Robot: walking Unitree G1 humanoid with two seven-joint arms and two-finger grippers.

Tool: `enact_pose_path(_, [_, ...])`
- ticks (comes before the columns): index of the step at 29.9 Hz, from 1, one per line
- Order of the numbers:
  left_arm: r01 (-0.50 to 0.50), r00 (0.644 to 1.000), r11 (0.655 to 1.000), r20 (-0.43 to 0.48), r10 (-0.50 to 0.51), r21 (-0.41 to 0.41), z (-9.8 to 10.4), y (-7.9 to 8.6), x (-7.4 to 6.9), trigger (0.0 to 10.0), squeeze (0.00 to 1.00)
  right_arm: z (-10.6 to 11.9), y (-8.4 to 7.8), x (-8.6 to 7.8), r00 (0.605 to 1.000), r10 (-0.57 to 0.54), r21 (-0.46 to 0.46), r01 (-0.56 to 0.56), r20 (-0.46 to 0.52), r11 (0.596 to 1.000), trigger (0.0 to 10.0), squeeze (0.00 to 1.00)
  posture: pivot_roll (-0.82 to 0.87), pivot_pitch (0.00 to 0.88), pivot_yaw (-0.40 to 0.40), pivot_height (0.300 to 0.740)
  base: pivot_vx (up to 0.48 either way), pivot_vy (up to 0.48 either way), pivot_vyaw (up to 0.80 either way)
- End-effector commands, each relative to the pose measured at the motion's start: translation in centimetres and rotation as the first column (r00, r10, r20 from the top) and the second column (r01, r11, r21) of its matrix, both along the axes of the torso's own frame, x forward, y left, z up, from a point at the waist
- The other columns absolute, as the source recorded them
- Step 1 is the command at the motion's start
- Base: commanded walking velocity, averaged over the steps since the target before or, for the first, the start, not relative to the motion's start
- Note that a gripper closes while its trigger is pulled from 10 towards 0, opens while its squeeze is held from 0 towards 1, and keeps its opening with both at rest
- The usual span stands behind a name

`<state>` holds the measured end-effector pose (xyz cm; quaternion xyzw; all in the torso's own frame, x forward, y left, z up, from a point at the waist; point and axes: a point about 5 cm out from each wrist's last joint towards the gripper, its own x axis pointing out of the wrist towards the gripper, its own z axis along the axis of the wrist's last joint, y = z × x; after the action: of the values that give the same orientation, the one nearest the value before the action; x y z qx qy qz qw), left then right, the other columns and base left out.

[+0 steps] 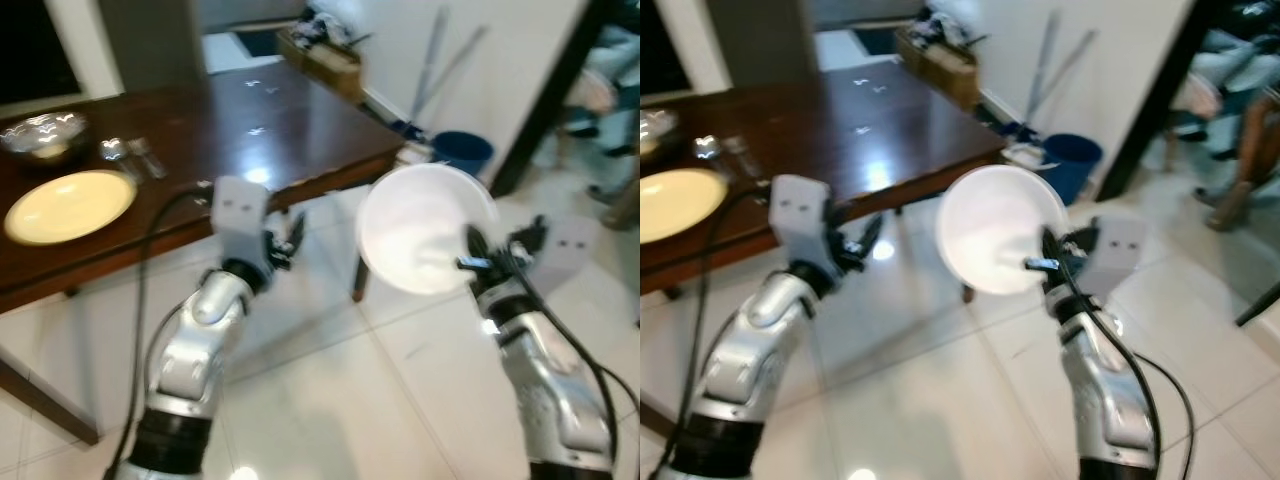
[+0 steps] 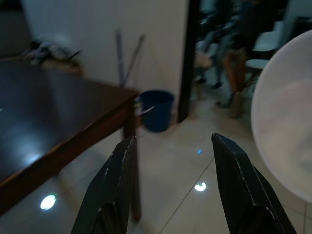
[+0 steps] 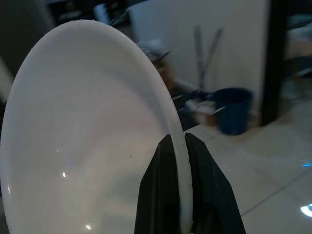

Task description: Setting the table

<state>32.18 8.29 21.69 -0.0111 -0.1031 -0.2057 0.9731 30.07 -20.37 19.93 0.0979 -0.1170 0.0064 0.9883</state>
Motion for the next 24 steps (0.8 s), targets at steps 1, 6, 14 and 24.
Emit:
enact_pose_path(1, [-0.026, 1.0, 1.0, -0.002, 0.026, 0.01, -0.2, 0.75, 0.15, 10.0, 0.0, 0.04, 0.65, 0.0, 1.0, 0.02, -0.005, -0.02, 0.004, 1.0, 10.0, 0.0, -0.08, 0.0, 0.075, 0.74, 0.42, 0.0, -0.55])
enact_pose_path(6, [-0.041, 0.999, 0.999, -0.012, 0.041, 0.017, -0.36, 0.83, 0.3, 10.0, 0.0, 0.05, 0.74, -0.04, 1.0, 0.024, -0.023, -0.024, 0.006, 0.999, 10.0, 0.0, -0.08, 0.0, 0.076, 0.74, 0.439, 0.0, 0.0])
enact_pose_path(14, [-0.105, 0.994, 0.994, -0.03, 0.106, 0.029, -0.53, 1.64, 0.85, 10.0, 0.0, 0.0, 0.89, -0.14, 1.0, 0.027, -0.019, -0.026, 0.008, 0.999, 10.0, 0.0, -0.08, 0.002, 0.081, 0.74, 0.461, 0.0, 0.0])
enact_pose_path(24, [-0.112, 0.993, 0.993, -0.032, 0.113, 0.031, -0.54, 1.7, 0.89, 10.0, 0.0, -0.02, 1.0, -0.2, 1.0, 0.029, -0.015, -0.029, 0.01, 0.999, 10.0, 0.0, -0.08, 0.005, 0.083, 0.74, 0.461, 0.0, 0.0])
